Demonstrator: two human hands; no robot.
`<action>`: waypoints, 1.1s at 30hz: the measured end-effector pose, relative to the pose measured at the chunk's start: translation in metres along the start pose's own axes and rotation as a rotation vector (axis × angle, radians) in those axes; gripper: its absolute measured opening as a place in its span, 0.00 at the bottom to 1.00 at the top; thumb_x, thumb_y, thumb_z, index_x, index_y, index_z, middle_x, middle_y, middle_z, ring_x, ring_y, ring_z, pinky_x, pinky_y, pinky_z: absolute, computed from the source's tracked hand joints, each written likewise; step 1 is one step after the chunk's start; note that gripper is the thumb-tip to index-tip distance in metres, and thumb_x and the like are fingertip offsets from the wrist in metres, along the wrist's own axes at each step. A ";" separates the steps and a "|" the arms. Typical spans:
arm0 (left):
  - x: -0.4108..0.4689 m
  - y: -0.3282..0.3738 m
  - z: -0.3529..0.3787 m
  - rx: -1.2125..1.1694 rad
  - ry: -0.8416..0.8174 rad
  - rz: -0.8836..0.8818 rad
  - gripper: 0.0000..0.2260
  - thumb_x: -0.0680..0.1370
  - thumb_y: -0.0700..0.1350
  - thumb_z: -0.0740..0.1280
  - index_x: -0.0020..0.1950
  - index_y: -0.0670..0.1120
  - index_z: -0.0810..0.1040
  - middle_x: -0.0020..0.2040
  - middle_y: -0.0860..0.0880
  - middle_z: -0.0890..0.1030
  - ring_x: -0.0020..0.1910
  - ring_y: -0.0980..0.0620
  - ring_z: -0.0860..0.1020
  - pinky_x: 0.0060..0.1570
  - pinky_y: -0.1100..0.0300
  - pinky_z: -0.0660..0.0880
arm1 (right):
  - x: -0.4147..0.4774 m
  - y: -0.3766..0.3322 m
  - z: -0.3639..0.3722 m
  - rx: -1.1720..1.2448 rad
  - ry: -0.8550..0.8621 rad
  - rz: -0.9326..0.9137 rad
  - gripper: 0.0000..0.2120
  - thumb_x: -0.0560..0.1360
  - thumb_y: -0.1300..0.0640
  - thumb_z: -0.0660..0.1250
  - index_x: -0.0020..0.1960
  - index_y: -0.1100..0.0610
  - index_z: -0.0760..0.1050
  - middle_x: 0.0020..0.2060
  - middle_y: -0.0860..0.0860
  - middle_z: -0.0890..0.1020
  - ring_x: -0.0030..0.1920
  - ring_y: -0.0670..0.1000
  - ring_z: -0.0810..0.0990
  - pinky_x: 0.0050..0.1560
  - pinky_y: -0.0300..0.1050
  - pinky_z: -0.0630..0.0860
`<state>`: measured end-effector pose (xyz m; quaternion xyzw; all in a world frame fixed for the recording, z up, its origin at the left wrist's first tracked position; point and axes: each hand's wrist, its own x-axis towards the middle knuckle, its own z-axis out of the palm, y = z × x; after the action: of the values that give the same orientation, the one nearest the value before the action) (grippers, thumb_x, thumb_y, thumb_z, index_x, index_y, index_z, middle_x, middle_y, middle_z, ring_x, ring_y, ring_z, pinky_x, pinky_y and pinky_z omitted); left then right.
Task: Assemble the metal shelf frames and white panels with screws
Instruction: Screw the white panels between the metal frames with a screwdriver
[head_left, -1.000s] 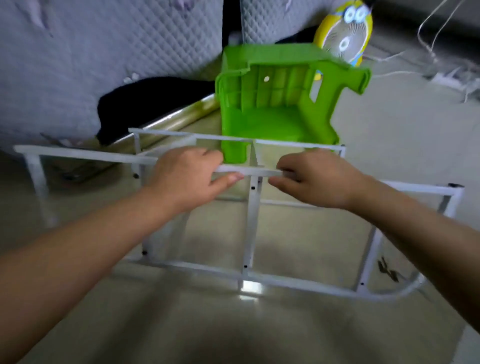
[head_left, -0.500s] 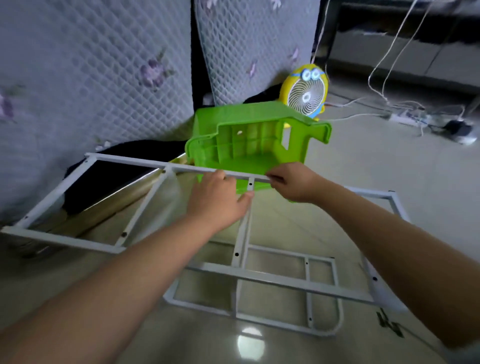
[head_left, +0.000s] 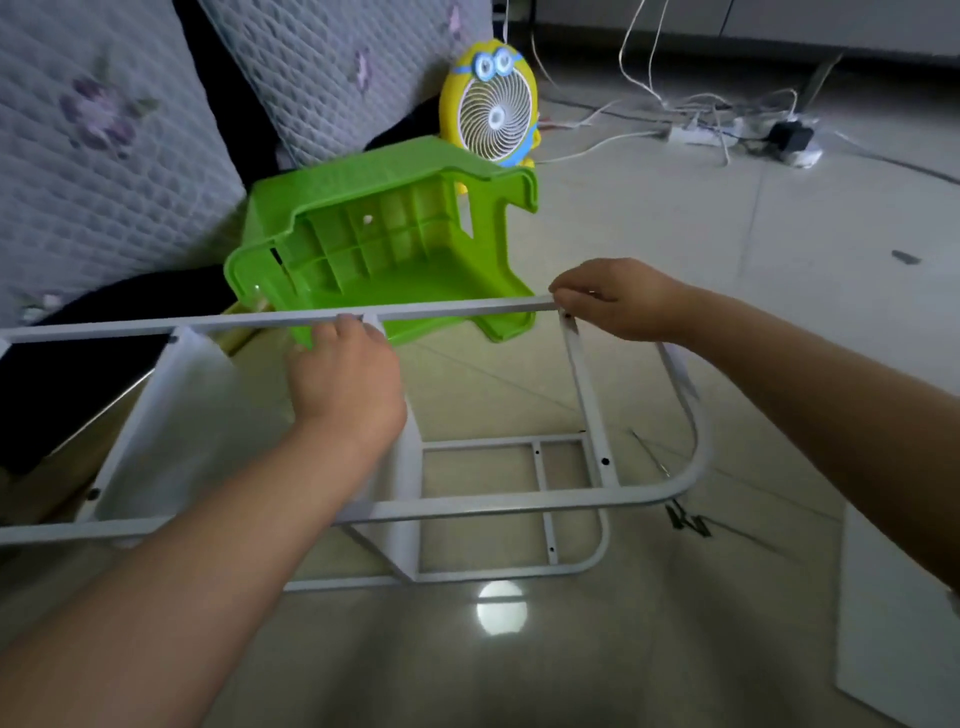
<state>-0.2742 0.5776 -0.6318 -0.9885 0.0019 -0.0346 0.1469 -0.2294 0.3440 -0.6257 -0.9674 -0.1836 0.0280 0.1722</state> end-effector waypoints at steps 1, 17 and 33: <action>-0.001 0.008 -0.004 0.067 0.125 0.044 0.15 0.74 0.39 0.56 0.57 0.42 0.76 0.52 0.45 0.77 0.52 0.47 0.76 0.46 0.57 0.73 | -0.009 0.006 -0.004 0.062 0.073 0.024 0.14 0.80 0.59 0.56 0.56 0.66 0.76 0.50 0.61 0.79 0.55 0.59 0.75 0.53 0.44 0.64; 0.002 0.131 -0.021 -0.465 0.042 0.567 0.30 0.69 0.45 0.46 0.67 0.38 0.70 0.72 0.44 0.64 0.75 0.50 0.51 0.69 0.64 0.44 | -0.167 0.131 0.194 -0.031 -0.395 0.594 0.08 0.76 0.52 0.60 0.50 0.56 0.73 0.53 0.56 0.76 0.55 0.54 0.74 0.46 0.43 0.66; 0.000 0.128 -0.020 -0.557 -0.021 0.547 0.18 0.78 0.38 0.53 0.67 0.39 0.70 0.72 0.46 0.63 0.75 0.52 0.47 0.69 0.66 0.42 | -0.153 0.117 0.244 -0.079 -0.148 0.824 0.10 0.76 0.64 0.54 0.52 0.61 0.73 0.53 0.56 0.75 0.52 0.54 0.77 0.49 0.43 0.73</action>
<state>-0.2748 0.4490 -0.6495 -0.9538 0.2735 0.0176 -0.1234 -0.3603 0.2647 -0.8969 -0.9611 0.2061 0.1569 0.0958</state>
